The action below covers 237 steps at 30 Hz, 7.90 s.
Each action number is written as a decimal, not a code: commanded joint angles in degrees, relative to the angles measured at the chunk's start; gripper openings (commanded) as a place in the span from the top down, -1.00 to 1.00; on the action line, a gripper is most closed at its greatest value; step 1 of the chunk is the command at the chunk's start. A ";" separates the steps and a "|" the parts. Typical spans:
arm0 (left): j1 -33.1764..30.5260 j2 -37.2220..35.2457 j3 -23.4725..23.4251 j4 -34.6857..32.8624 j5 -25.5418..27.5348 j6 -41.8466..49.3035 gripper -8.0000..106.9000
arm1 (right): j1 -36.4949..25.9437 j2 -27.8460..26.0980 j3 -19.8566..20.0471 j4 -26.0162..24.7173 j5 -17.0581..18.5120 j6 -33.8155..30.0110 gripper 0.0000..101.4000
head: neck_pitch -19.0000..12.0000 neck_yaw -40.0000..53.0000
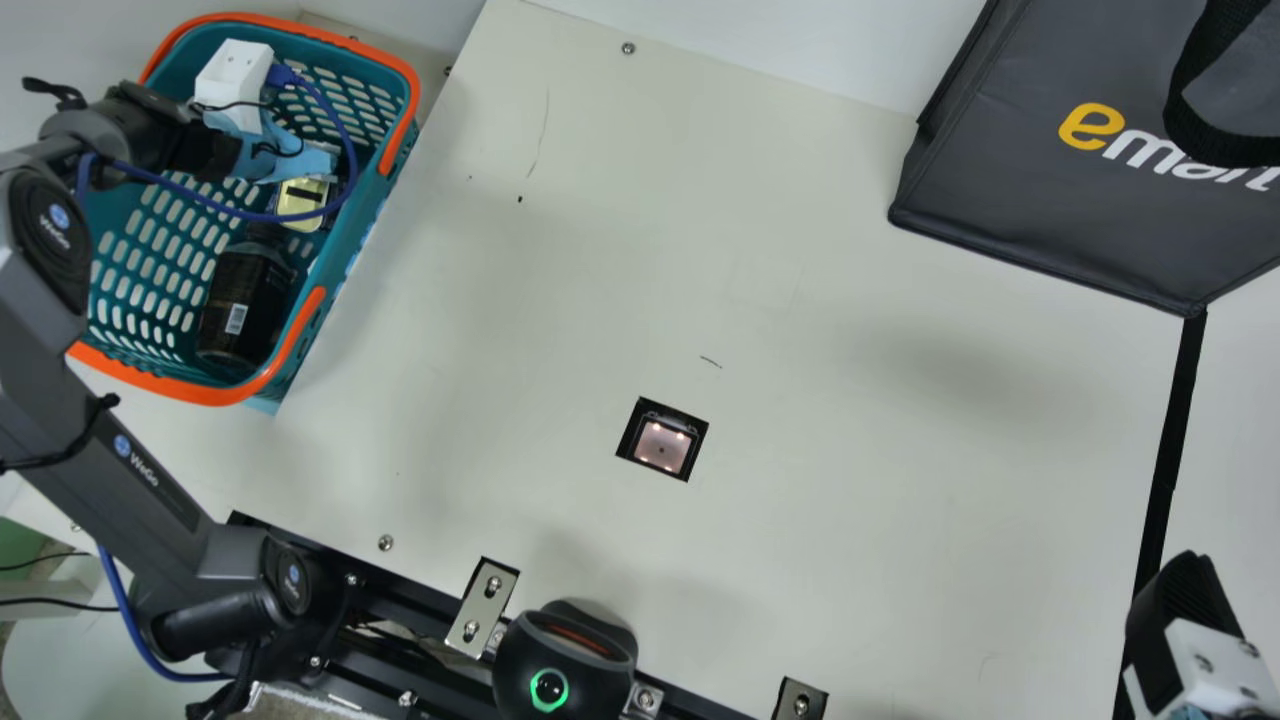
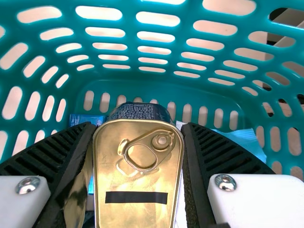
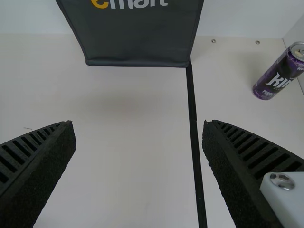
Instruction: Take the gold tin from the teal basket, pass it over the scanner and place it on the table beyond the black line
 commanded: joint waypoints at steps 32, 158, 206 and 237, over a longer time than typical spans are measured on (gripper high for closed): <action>1.84 -15.92 -5.96 22.24 21.86 -22.53 1.00 | 0.00 0.00 0.00 0.00 0.00 0.00 -0.87 | -1.66 0.14; -86.88 -27.62 -0.46 41.18 40.06 -113.09 1.00 | 0.00 0.00 0.00 0.00 0.00 0.00 -0.87 | -1.66 0.14; -87.00 -13.92 -6.25 39.34 22.18 -131.15 0.59 | 0.00 0.00 0.00 0.00 0.00 0.00 -0.87 | -1.66 0.14; -82.07 -26.06 7.29 27.82 11.10 -116.30 -0.71 | 0.00 0.00 0.00 0.00 0.00 0.00 -0.87 | -1.66 0.14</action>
